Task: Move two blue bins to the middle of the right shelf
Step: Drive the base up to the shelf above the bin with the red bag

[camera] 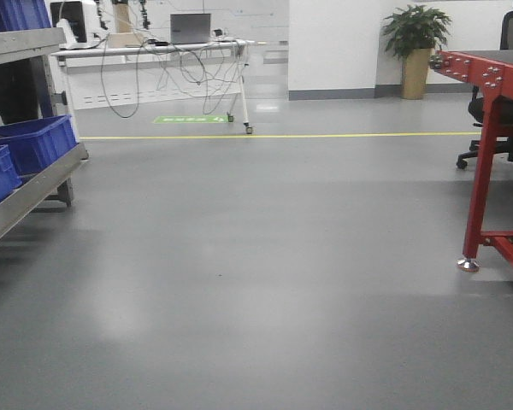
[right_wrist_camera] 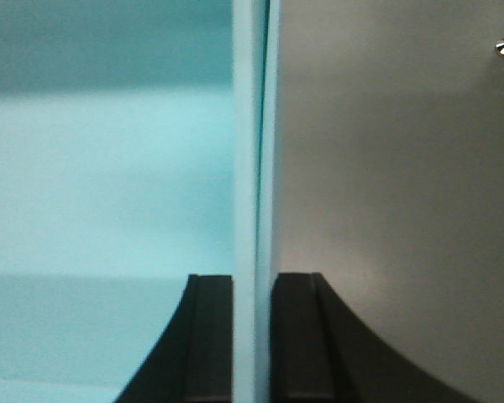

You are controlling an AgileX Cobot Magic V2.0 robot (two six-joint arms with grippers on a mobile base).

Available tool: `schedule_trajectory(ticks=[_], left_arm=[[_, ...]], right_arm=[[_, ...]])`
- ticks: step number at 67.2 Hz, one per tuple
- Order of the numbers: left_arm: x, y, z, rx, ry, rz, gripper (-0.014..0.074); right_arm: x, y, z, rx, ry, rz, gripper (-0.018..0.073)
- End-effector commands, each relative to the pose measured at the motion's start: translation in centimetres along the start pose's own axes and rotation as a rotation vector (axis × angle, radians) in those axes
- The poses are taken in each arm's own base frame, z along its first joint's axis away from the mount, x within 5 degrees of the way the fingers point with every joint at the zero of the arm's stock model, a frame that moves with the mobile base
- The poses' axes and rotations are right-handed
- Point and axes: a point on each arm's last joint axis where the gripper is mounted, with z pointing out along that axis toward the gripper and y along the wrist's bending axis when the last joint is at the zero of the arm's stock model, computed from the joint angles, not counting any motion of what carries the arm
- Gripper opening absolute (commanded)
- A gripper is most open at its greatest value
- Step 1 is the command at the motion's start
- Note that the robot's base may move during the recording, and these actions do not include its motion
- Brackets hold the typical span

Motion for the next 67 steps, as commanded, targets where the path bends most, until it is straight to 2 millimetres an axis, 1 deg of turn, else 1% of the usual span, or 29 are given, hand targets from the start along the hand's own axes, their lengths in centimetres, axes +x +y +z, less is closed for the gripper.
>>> schedule_trajectory(ticks=[1, 67], left_arm=[[-0.81, -0.11, -1.21, 0.046, -0.092, -0.001, -0.0111], [-0.81, -0.11, -1.21, 0.046, -0.092, -0.001, -0.0111]], right_arm=[[-0.93, 0.50, -1.74, -0.076, -0.119, 0.006, -0.0167], [-0.98, 0.52, -1.74, -0.078, -0.125, 0.006, -0.0167]])
